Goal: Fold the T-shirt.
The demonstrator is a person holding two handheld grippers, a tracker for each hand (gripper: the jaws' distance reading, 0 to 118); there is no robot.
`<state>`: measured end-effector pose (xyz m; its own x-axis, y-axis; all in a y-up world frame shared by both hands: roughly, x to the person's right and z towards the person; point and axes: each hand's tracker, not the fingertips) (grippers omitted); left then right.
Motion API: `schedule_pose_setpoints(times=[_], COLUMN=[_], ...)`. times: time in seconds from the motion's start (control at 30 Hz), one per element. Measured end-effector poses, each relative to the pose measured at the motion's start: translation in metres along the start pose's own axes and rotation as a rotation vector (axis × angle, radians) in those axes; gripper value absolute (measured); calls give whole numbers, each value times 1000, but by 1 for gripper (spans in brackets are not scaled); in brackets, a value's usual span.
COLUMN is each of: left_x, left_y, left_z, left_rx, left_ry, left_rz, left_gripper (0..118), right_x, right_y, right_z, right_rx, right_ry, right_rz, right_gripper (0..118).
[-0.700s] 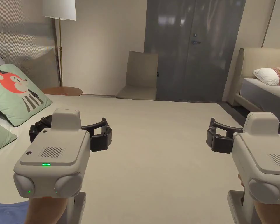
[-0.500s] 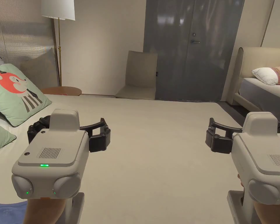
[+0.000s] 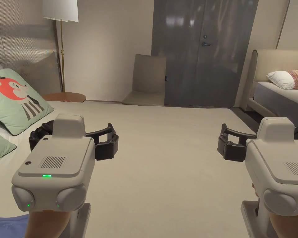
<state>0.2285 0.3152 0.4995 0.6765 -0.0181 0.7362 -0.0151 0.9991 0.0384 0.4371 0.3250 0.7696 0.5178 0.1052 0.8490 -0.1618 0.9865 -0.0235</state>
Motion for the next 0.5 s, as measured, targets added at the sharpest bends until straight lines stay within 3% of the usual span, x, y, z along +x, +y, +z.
schedule_pose_setpoints(times=[0.5], left_x=[-1], left_y=[-1], left_z=[2], left_rx=[-1], left_ry=[5], left_rz=[7], left_gripper=[111], right_x=[0], right_y=[0], right_z=[3], right_rx=[0], right_ry=[-6], right_rz=[-1], right_gripper=[118])
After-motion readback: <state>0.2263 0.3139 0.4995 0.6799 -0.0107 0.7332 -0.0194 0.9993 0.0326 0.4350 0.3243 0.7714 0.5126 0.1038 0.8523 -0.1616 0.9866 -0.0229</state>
